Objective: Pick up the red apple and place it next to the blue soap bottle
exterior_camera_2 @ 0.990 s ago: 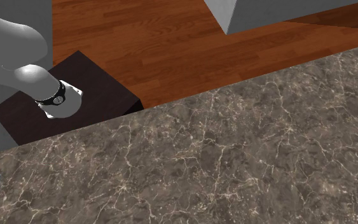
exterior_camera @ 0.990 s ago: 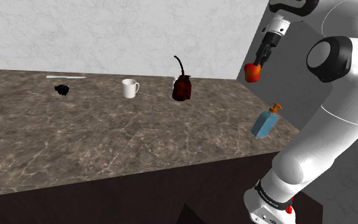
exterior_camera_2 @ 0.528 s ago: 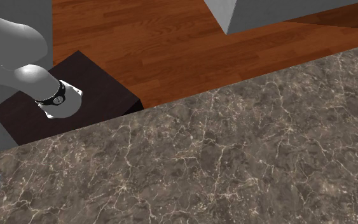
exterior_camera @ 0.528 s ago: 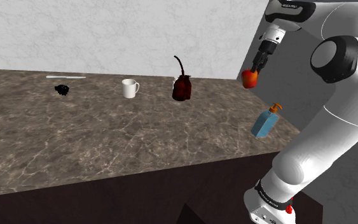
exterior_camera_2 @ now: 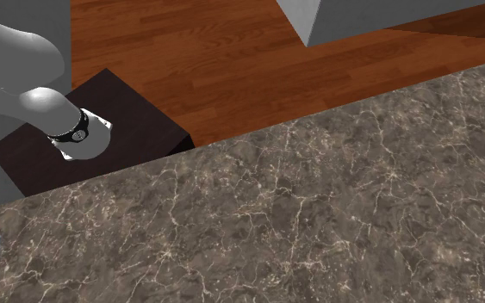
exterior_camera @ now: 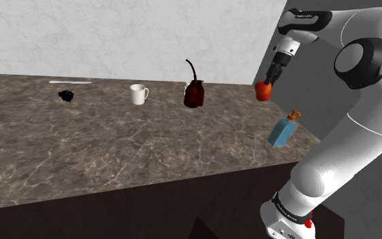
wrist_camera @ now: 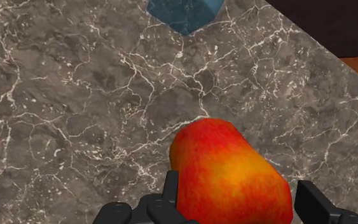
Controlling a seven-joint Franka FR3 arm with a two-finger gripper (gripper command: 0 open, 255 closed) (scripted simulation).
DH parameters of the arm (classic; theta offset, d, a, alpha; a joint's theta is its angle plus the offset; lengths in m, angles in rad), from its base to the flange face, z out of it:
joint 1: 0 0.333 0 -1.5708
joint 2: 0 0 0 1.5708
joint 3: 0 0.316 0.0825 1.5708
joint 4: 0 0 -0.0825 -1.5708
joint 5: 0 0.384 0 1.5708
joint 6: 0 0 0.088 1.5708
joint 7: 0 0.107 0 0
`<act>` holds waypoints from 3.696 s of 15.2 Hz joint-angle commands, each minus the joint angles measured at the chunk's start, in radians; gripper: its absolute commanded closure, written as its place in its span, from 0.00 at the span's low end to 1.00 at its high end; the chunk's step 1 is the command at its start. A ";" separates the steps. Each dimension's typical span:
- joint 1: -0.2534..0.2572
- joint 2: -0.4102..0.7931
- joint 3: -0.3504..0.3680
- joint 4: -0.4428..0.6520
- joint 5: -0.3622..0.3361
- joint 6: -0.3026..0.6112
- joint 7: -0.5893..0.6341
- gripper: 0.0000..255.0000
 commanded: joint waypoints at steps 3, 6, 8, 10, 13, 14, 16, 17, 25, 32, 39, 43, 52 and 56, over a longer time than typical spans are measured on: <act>0.003 -0.007 0.003 -0.061 -0.003 0.055 -0.003 1.00; 0.003 -0.007 0.003 -0.101 -0.003 0.095 -0.008 1.00; 0.003 -0.006 0.004 -0.126 -0.002 0.121 -0.013 1.00; 0.003 -0.003 0.004 -0.150 -0.001 0.147 -0.017 1.00; 0.003 0.002 0.003 -0.185 0.002 0.186 -0.025 1.00; 0.003 0.004 0.003 -0.196 0.003 0.199 -0.027 1.00; 0.003 0.009 0.003 -0.218 0.006 0.224 -0.033 1.00; 0.003 0.012 0.003 -0.228 0.008 0.237 -0.036 1.00; 0.002 0.044 0.003 -0.303 0.026 0.336 -0.062 1.00; -0.001 0.084 0.003 -0.356 0.050 0.421 -0.091 1.00; -0.002 0.101 0.004 -0.373 0.061 0.451 -0.103 1.00; -0.002 0.101 0.004 -0.373 0.061 0.451 -0.103 0.00; -0.012 0.088 -0.006 -0.261 0.042 0.327 -0.091 0.00; -0.012 0.088 -0.006 -0.261 0.042 0.327 -0.091 0.00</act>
